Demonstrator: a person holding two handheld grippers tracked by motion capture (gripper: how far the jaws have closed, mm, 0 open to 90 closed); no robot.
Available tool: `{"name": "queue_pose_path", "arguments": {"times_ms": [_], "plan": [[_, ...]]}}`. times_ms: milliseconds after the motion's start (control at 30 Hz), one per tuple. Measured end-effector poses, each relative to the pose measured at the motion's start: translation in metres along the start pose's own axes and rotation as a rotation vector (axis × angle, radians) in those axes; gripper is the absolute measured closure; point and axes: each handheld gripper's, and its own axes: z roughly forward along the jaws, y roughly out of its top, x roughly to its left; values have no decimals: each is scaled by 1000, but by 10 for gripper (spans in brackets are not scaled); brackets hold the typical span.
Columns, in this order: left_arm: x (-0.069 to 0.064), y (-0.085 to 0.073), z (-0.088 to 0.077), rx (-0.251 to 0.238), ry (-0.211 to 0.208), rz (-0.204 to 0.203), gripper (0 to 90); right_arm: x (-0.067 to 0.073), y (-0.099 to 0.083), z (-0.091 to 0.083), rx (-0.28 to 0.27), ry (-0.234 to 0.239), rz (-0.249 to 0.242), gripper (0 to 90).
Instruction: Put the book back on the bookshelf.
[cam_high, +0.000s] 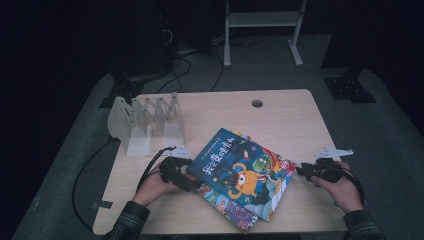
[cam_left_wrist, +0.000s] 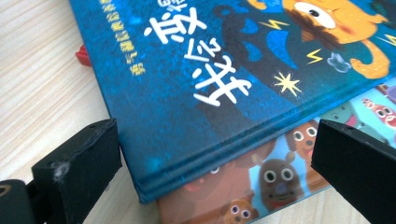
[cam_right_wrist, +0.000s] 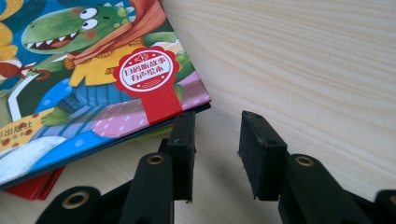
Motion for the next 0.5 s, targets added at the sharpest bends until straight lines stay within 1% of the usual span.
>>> {"name": "queue_pose_path", "arguments": {"times_ms": [133, 233, 300, 333, 367, 400, 433, 467, 500], "plan": [[-3, 2, 0, -6, -12, 7, 7, -2, 5, 5, -7, -12, -11, 650], [-4, 3, 0, -5, -14, 12, 7, -3, 8, 8, -9, -20, -3, 644], [-5, 4, 0, -7, -18, 15, 8, -5, 13, 12, -9, -37, -5, 637], [-5, 3, 1, -6, -22, 14, 9, -5, 14, 13, -21, -41, -2, 629], [-5, 3, 1, -6, -22, 14, 9, -5, 14, 13, -21, -41, -2, 629], [-4, 3, 1, -7, -21, 11, 10, -7, 17, 13, -47, -27, 28, 605], [-4, 3, 1, -7, -21, 11, 9, -7, 17, 13, -47, -27, 28, 605], [-4, 3, 0, -9, -19, 8, 9, -7, 19, 12, -42, -38, 22, 580], [-4, 3, 0, -10, -19, 8, 9, -7, 22, 11, -55, -40, 22, 550]]}}
